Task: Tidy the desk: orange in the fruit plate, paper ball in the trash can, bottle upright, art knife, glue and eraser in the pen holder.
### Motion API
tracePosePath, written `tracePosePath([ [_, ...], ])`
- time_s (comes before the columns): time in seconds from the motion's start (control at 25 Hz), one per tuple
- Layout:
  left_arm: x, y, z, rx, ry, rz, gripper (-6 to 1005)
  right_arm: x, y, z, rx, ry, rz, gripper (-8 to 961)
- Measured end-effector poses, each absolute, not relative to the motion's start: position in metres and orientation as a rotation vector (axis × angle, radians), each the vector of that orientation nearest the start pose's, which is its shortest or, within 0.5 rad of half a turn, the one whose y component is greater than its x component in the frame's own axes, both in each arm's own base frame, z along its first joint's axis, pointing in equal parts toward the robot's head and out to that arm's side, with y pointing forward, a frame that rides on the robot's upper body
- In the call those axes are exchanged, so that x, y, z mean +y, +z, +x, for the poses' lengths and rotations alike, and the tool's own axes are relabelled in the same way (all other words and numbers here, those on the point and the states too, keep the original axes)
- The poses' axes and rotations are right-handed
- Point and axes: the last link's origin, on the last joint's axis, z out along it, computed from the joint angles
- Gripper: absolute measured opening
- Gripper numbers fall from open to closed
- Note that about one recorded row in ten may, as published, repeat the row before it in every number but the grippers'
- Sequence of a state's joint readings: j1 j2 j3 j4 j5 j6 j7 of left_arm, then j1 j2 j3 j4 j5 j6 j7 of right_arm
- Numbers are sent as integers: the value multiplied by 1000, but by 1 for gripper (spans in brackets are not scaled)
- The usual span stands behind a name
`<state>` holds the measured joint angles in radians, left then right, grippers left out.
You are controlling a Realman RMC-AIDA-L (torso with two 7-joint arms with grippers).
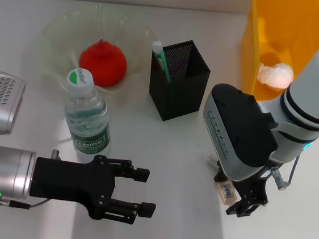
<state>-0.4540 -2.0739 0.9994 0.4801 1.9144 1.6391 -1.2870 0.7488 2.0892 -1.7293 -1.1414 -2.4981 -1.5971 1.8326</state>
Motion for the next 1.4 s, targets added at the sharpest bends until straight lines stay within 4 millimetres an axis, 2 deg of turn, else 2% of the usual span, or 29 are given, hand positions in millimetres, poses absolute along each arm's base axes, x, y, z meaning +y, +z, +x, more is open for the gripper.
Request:
tracePosePath([
  [0.36,260,-56,-271,-700,-730,-3041,773,319,-73,160,-403,-962,-3130,581],
  [0.56,259,-56,-271,-701,-730,-3041,773,320,-71,159,-394,-941,-3126,391],
  [0.72,259,-55,-272,-704,-735,-3041,773,320,-64,155,-383,-900,-3124,389],
  [0.8,258,-55,-271,-704,-738,-3041,773,322,-49,148,-355,-775,-3120,397],
  [0.84,258,-55,-271,-704,-738,-3041,773,322,-49,148,-355,-775,-3120,401],
  [1.04,258,-55,-271,-704,-738,-3044,773,319,-11,130,-360,-407,-3072,420],
  [1.08,258,-55,-271,-704,-739,-3045,773,326,5,123,-314,-245,-3014,424],
  [1.12,258,-55,-271,-704,-739,-3045,773,326,5,123,-314,-245,-3014,428],
  [1.16,258,-55,-271,-703,-739,-3046,773,336,16,119,-248,-104,-2958,432],
  [1.24,258,-55,-271,-703,-738,-3047,773,341,19,118,-217,-55,-2935,439],
  [1.32,258,-55,-271,-704,-734,-3051,773,355,19,117,-133,9,-2886,447],
  [1.36,259,-55,-271,-706,-732,-3052,773,368,15,116,-59,45,-2841,451],
  [1.4,259,-55,-271,-706,-732,-3052,773,368,15,116,-59,45,-2841,455],
])
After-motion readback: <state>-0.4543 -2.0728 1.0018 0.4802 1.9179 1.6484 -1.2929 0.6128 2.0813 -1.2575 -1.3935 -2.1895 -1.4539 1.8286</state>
